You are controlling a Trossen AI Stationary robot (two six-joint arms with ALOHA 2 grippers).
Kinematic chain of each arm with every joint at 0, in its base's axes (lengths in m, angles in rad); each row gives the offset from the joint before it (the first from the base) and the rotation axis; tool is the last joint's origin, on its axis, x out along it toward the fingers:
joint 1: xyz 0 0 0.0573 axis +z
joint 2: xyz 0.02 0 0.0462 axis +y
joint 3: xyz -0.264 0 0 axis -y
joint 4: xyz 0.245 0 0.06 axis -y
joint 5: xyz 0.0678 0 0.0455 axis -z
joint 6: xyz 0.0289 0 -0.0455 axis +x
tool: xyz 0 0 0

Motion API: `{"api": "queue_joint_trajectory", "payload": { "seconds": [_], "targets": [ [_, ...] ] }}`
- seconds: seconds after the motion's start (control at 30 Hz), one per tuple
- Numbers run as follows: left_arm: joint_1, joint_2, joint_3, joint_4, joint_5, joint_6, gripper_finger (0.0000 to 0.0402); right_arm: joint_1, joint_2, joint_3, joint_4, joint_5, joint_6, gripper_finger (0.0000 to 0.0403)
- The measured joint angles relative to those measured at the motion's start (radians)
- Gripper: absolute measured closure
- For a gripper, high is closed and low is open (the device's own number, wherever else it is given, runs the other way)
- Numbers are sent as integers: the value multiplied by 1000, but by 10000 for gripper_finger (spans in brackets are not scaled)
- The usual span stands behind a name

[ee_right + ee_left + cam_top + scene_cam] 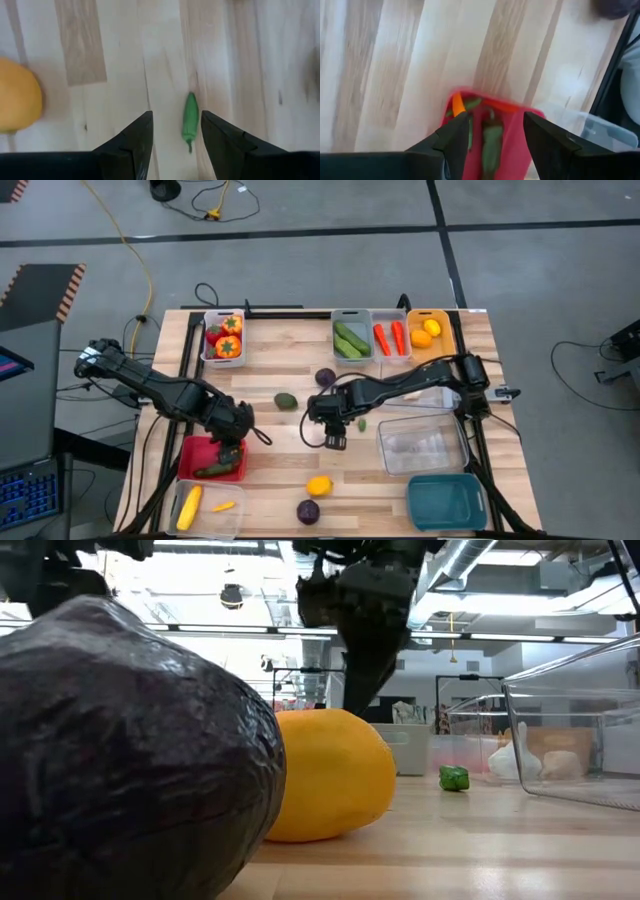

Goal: Sort produce into baskets
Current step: Put the left green chili pepper into the red bin

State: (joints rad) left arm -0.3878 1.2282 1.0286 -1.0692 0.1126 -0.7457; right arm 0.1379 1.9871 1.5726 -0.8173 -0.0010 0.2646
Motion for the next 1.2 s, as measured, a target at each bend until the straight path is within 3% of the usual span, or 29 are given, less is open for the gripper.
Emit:
{"api": "queue_joint_trajectory", "payload": {
  "seconds": [0.57,0.97,1.2],
  "targets": [
    [0,0,0,57,-32,28,228,-1,170,4,-70,3,-2,210],
    [0,0,0,72,-59,28,229,-3,165,2,-64,3,-2,270],
    [0,0,0,75,-68,28,229,-10,165,1,-64,2,-1,267]
  ]
}}
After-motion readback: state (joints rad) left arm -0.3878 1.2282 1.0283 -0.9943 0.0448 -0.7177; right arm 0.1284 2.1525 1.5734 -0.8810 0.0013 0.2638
